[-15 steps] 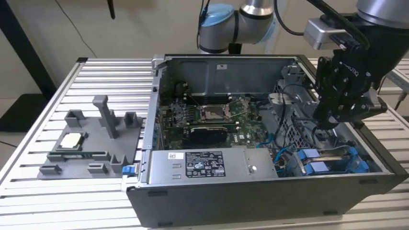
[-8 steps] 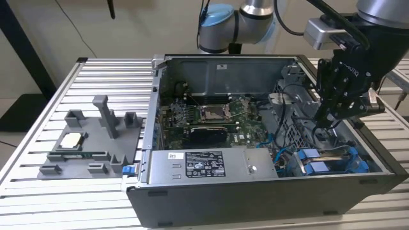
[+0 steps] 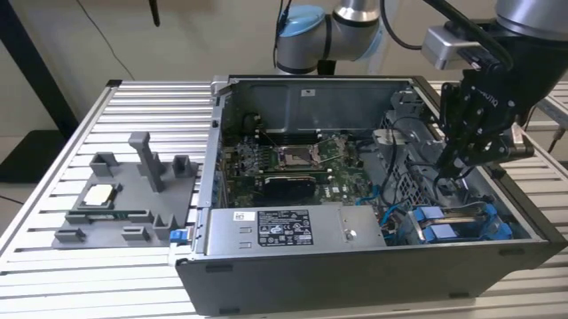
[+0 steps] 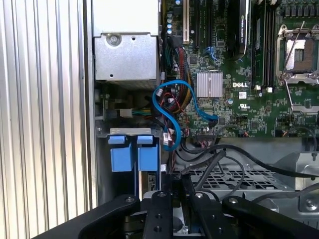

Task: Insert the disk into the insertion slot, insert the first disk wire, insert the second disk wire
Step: 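Insert the first disk wire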

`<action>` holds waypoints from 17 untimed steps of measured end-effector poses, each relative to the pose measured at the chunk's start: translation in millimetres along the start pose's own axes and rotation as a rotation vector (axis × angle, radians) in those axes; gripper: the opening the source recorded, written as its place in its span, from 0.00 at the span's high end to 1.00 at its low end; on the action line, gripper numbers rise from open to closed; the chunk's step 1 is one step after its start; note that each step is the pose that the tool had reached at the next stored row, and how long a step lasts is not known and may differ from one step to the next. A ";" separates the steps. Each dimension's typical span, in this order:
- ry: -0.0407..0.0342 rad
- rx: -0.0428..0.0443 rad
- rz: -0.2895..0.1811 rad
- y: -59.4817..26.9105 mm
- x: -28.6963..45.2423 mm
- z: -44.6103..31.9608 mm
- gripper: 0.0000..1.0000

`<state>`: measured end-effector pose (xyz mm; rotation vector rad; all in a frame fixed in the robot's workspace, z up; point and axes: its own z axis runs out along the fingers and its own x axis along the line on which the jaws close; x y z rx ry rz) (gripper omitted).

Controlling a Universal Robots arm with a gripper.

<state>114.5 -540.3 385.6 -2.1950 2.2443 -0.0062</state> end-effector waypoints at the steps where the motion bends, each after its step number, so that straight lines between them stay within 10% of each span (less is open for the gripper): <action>1: 0.0005 0.0000 0.000 0.0 0.0 0.4 0.81; 17: 0.0021 0.0000 0.000 -0.1 0.0 6.1 0.81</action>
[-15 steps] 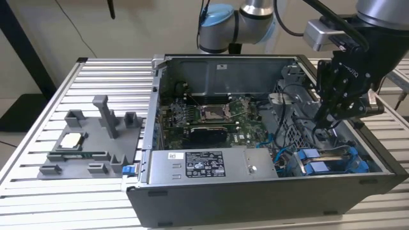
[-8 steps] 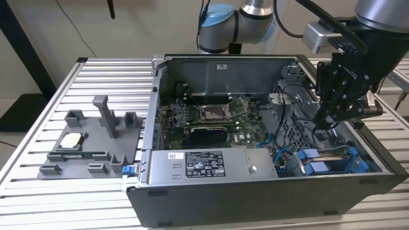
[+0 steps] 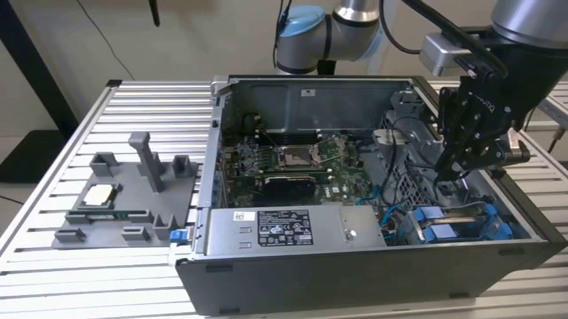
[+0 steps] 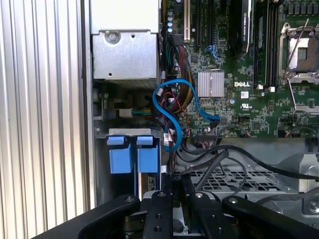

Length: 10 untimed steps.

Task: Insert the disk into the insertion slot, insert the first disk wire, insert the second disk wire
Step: 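Insert the first disk wire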

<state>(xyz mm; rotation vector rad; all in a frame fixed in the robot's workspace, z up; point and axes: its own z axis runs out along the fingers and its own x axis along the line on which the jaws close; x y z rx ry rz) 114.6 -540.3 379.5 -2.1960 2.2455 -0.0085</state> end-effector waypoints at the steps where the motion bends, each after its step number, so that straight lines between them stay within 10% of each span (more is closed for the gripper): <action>1: -0.0001 0.0000 0.000 0.0 0.0 0.2 0.81; 10: 0.0000 0.0000 0.000 0.0 0.0 2.9 0.81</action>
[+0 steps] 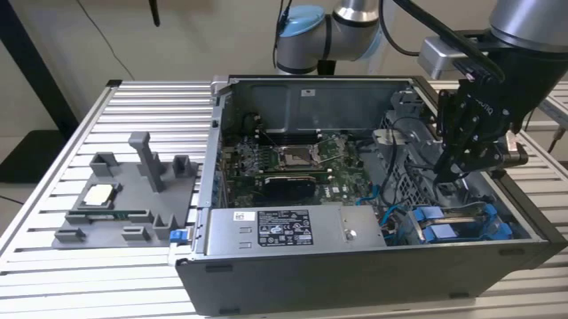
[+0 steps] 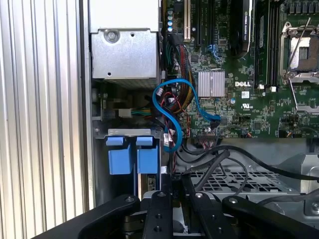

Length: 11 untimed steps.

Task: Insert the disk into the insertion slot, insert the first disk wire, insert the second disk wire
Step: 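Insert the first disk wire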

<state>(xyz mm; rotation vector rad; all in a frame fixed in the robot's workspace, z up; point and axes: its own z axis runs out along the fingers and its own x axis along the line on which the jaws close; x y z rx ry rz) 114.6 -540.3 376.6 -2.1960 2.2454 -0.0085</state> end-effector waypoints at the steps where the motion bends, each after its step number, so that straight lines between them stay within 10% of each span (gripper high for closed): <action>1: 0.0000 0.0000 0.000 0.0 0.0 0.1 0.81; 11: -0.0001 0.0000 0.000 0.0 0.0 3.3 0.81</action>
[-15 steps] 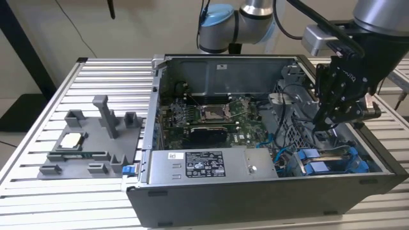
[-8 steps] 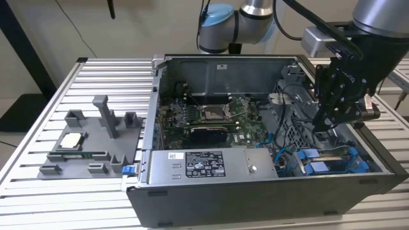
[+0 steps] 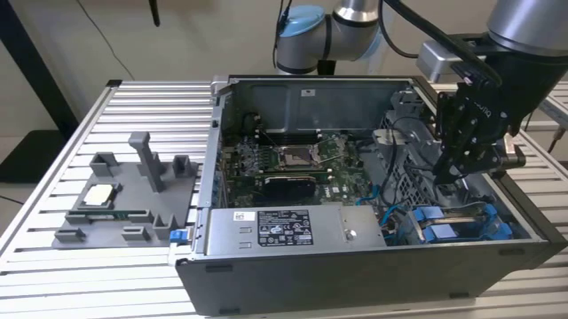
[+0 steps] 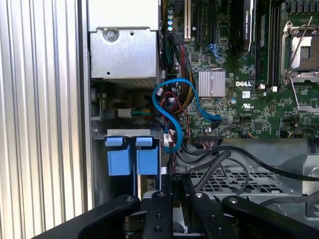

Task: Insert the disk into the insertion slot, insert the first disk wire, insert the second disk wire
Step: 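Insert the first disk wire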

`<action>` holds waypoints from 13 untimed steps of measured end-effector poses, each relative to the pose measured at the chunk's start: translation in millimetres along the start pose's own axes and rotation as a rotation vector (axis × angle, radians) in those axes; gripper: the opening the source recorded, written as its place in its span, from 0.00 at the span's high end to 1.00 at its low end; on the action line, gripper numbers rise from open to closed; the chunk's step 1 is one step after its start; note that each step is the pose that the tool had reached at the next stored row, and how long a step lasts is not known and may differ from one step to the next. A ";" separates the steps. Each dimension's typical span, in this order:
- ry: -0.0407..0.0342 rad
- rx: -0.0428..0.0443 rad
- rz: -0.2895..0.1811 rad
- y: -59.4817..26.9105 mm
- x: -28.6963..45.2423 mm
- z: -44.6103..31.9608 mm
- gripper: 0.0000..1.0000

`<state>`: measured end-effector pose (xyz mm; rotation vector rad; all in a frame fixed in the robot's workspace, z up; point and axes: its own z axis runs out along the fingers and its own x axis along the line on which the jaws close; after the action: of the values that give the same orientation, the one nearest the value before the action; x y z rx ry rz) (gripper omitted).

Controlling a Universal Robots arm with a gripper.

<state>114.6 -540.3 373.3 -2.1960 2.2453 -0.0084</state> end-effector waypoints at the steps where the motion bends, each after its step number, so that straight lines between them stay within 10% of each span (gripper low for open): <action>1: 0.0000 0.0000 0.000 0.0 0.0 0.1 0.81; 13: 0.0000 -0.0016 0.001 -4.5 5.9 7.7 0.81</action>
<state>119.1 -546.3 365.6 -2.1951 2.2478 -0.0067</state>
